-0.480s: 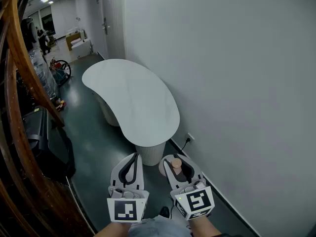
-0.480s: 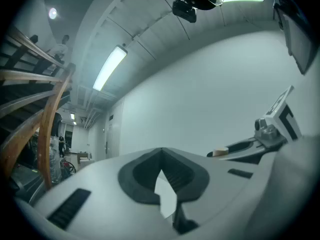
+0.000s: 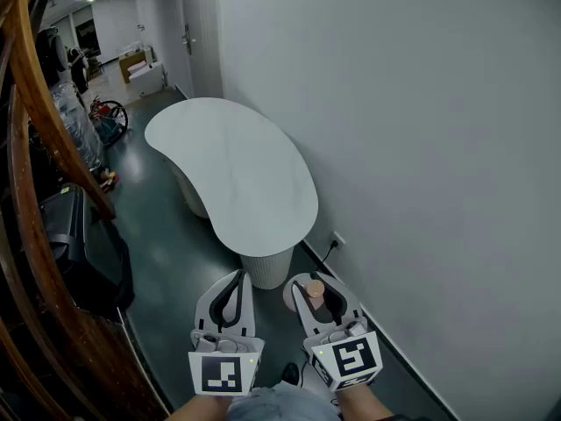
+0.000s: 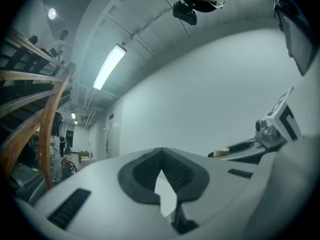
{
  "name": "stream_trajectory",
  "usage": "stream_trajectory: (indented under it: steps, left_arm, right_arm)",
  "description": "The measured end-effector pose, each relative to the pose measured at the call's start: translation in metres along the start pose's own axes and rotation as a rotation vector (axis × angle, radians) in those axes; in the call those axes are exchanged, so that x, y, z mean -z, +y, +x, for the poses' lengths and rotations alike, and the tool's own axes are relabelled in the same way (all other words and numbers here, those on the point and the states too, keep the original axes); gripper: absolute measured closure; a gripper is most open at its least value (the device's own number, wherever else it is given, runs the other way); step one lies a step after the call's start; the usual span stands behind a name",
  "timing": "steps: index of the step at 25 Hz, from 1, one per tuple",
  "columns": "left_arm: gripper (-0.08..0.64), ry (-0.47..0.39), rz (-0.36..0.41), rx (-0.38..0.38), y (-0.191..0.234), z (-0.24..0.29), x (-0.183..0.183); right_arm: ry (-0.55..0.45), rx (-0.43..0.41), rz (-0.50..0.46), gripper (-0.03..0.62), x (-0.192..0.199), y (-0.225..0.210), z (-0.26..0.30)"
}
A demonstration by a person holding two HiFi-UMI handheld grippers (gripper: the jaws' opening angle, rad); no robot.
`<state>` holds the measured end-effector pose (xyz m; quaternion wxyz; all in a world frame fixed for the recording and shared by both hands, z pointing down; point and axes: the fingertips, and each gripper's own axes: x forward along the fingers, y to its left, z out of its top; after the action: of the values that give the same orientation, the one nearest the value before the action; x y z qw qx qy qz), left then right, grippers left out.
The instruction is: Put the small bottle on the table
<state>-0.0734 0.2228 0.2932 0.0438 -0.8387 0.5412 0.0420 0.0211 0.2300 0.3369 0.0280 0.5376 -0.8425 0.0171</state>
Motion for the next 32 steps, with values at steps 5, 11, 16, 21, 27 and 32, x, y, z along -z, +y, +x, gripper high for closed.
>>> stream_trajectory:
  steps: [5,11,16,21,27,32]
  left_arm:
    - [0.560,0.006,0.011,-0.018,-0.004,0.006,0.002]
    - [0.560,-0.003,0.015,-0.054,-0.014,0.013,0.002]
    - [0.560,-0.011,0.017,-0.090,-0.014,0.016,0.006]
    - [0.560,-0.004,0.001,-0.116,-0.010,0.023,0.012]
    - [0.560,0.012,-0.012,-0.128,0.006,0.043,0.022]
    - [0.560,0.016,-0.011,-0.127,0.030,0.077,0.027]
  right_arm:
    - [0.002,-0.020,0.013,0.466,0.002,-0.010,0.002]
    - [0.005,-0.049,-0.005,0.466,0.003,-0.024,0.004]
    - [-0.052,-0.089,-0.069,0.466,-0.003,-0.032,0.012]
    - [-0.048,-0.111,-0.073,0.466,0.001,-0.037,0.022]
    - [-0.028,-0.116,-0.071,0.466,0.007,-0.042,0.048]
    - [0.004,-0.112,-0.050,0.466,0.009,-0.049,0.088]
